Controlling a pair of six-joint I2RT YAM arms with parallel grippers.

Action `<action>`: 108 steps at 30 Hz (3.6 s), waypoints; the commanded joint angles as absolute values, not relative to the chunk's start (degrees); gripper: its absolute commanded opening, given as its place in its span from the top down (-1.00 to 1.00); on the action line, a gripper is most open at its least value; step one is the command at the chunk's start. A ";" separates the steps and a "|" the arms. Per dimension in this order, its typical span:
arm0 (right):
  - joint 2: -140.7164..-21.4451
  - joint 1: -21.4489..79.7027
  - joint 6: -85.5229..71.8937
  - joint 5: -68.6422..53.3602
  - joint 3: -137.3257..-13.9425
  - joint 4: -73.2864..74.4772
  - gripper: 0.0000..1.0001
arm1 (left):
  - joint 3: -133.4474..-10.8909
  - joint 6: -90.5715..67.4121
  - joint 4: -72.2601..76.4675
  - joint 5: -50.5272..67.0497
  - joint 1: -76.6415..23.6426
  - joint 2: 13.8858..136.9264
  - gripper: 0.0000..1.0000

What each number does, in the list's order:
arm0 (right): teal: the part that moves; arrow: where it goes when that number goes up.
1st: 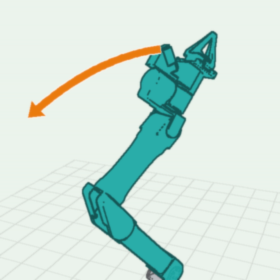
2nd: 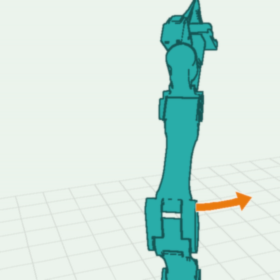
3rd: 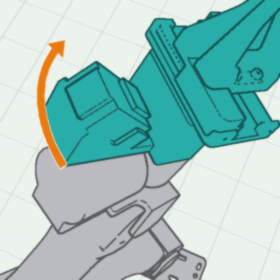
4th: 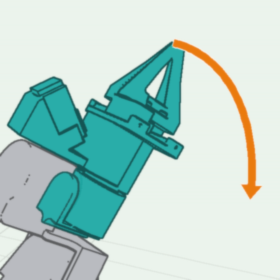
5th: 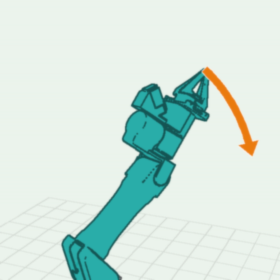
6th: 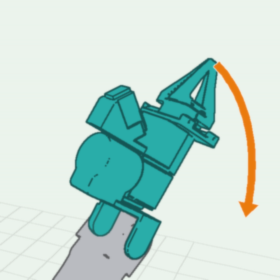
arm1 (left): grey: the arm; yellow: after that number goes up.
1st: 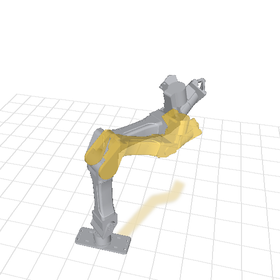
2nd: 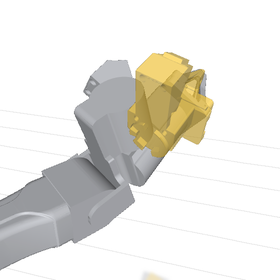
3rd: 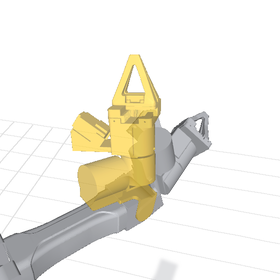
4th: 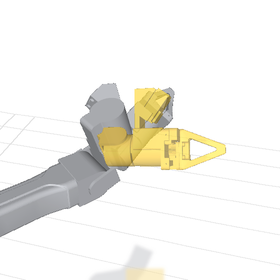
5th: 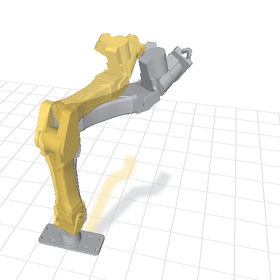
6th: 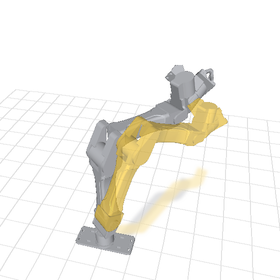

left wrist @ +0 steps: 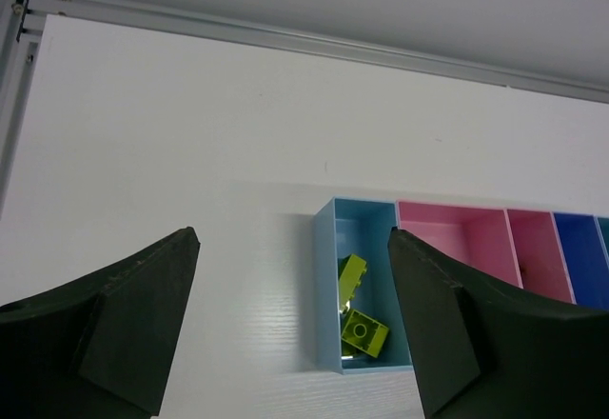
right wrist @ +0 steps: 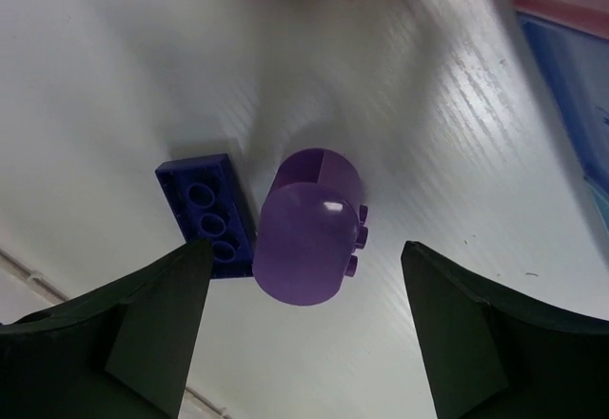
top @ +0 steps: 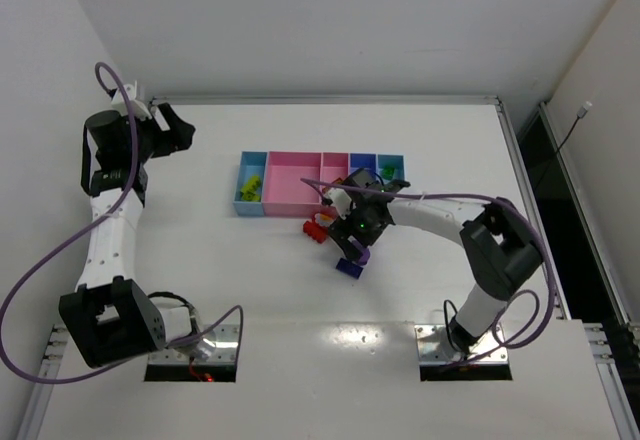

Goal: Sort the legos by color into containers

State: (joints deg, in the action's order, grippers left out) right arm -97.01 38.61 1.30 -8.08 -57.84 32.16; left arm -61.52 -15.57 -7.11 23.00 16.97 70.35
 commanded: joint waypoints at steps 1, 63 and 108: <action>-98.44 38.76 1.93 -9.67 -58.54 31.55 -0.66 | -61.35 -15.21 -5.27 23.55 18.28 70.14 -0.76; -92.75 28.99 0.31 -10.78 -74.02 27.33 -0.55 | -60.21 -13.45 0.26 22.50 12.75 71.72 -0.83; -93.87 50.36 2.55 -3.08 -48.95 19.42 -0.62 | -55.81 -6.33 -0.53 14.68 7.65 70.04 -0.83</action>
